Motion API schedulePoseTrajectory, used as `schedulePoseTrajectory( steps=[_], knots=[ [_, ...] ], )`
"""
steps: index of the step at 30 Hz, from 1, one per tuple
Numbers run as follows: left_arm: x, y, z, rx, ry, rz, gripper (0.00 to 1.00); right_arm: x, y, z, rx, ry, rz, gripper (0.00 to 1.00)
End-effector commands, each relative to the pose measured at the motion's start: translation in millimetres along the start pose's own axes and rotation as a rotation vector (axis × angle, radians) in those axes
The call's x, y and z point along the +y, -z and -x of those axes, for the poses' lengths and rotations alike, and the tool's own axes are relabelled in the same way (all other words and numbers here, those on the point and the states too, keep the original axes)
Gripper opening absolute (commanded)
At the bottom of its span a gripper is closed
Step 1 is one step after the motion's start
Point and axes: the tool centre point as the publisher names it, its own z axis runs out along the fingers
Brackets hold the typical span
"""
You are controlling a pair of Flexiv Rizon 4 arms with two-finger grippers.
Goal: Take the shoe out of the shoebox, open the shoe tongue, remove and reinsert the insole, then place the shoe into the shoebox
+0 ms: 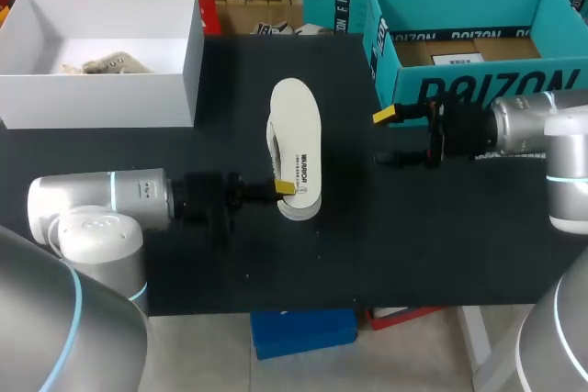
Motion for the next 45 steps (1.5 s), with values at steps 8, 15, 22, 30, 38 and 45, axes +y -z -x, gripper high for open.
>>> schedulePoseTrajectory(
  steps=[8,15,22,30,38,45],
  knots=[
    [-2,-1,0.5,0.004,-0.003,0.006,0.00,15.4,-18,-23.7,-0.095,0.144,-0.030,1.00],
    [-2,-1,0.5,0.004,-0.003,0.006,0.00,17.7,-44,-26.8,-0.088,0.171,-0.043,1.00],
    [-2,-1,0.5,0.004,-0.003,0.006,0.00,12.7,-64,-26.2,-0.091,0.195,-0.039,1.00],
    [-2,-1,0.5,0.004,-0.003,0.006,0.00,21.2,-79,-30.7,-0.099,0.233,-0.027,1.00],
    [-2,-1,0.5,0.004,-0.003,0.006,0.00,25.4,-91,-35.6,-0.106,0.264,-0.034,1.00],
    [-2,-1,0.5,0.004,-0.003,0.006,0.00,28.3,-97,-37.9,-0.110,0.276,-0.046,1.00]
  ],
)
